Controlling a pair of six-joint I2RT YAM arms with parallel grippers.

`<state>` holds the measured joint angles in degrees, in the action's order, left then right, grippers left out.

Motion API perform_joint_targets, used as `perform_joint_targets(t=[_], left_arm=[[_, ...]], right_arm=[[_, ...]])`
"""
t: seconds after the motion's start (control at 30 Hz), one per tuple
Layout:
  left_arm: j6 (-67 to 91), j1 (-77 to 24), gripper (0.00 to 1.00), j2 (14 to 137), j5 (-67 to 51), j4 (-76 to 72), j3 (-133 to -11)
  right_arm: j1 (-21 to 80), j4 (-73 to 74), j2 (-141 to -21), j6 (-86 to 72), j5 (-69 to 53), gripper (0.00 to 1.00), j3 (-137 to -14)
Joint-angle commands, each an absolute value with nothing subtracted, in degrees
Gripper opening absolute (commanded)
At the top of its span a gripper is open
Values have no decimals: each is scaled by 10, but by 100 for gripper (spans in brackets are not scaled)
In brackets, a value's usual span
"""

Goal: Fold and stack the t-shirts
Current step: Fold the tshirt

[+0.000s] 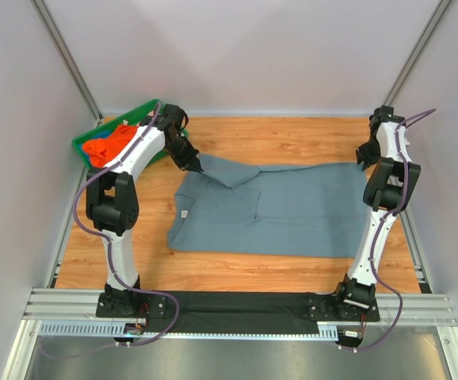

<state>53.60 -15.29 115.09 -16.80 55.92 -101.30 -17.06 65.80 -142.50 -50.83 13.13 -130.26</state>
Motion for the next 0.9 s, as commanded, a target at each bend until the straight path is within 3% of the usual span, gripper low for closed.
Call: perform_joint_targets(t=[0.0,0.67,0.77,0.8,0.87], left_arm=[[527,-153,0,1110,-163,561,-1006],[516,-153,0,1106,-160,555,-991],[518,-153,0,1106,-162,555,-991],[518,-153,0,1106,-162,556,-994],[519,-153,0,1106,-158,565,-1002]], right_arm=[[-179,632,-1429,-535,130,36,-1323],[-185,626,-1458,-564,119,35,-1323],[-185,626,-1455,-559,118,21,-1320],[-185,619,-1452,-551,117,7,-1318],[-185,607,-1437,-539,113,0,-1316]])
